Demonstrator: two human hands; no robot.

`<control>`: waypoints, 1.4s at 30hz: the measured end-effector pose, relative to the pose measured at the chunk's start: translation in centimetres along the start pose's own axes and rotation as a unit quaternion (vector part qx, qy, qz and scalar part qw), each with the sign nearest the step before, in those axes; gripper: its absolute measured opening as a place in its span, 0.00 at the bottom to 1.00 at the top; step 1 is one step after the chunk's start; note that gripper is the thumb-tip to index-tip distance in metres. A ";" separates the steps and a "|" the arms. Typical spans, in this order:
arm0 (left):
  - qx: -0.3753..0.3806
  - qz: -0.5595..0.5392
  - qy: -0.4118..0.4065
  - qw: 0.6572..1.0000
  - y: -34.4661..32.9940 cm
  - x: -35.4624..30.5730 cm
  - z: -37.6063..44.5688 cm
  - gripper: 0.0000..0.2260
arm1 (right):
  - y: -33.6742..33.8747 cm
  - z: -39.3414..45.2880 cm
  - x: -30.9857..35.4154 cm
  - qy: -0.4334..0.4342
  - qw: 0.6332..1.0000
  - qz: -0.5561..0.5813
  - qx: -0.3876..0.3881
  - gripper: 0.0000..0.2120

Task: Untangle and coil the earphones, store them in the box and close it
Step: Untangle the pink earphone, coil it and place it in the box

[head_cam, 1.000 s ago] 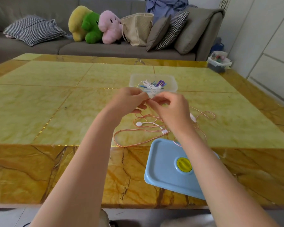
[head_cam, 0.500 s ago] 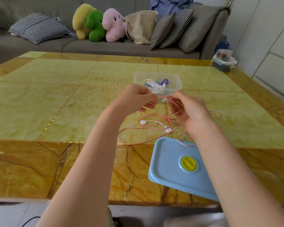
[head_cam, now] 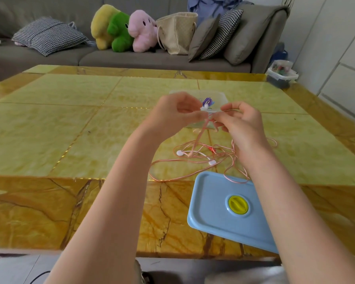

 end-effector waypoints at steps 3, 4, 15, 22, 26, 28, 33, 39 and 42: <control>-0.037 0.053 -0.023 0.998 -0.8 -0.1 0.2 0.08 | -0.3 -0.3 0.1 0.002 1.000 0.013 0.025 0.12; -0.041 0.073 -0.020 0.996 -1.1 0.0 0.3 0.10 | -0.4 -0.4 0.0 0.000 0.999 0.018 0.031 0.12; -0.009 0.060 0.007 0.998 -1.8 -0.3 -0.2 0.09 | -0.3 -0.4 -0.1 0.004 0.996 0.010 0.084 0.07; -0.009 0.108 0.011 0.994 -1.0 0.4 -0.1 0.04 | 0.0 -0.2 -0.4 0.005 0.997 -0.048 0.052 0.09; -0.069 0.213 -0.022 0.974 -1.2 0.0 -0.4 0.05 | 0.3 0.2 -0.7 -0.003 0.998 -0.058 0.006 0.11; -0.104 0.213 -0.022 0.971 -0.8 -0.1 -0.4 0.06 | 1.2 0.6 -0.8 -0.007 0.997 -0.063 -0.046 0.11; -0.159 -0.004 0.048 0.986 1.3 0.9 -0.2 0.10 | 3.0 1.2 -0.8 -0.056 0.993 0.008 -0.106 0.11; -0.156 -0.057 0.136 0.977 0.9 2.0 -0.2 0.12 | 2.8 1.5 -1.6 0.029 0.984 -0.020 -0.175 0.12; -0.083 0.037 0.162 0.983 0.5 2.4 0.0 0.10 | 2.3 1.6 -1.7 0.081 0.978 -0.070 -0.180 0.12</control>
Point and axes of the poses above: each hand's wrist, its own z-axis towards the middle knuckle, its own y-axis out of the back of the hand, x = y × z, the point moved 1 cm from there along z, towards the middle knuckle, and after that the axes turned 12 degrees about z, right-handed, at the moved point
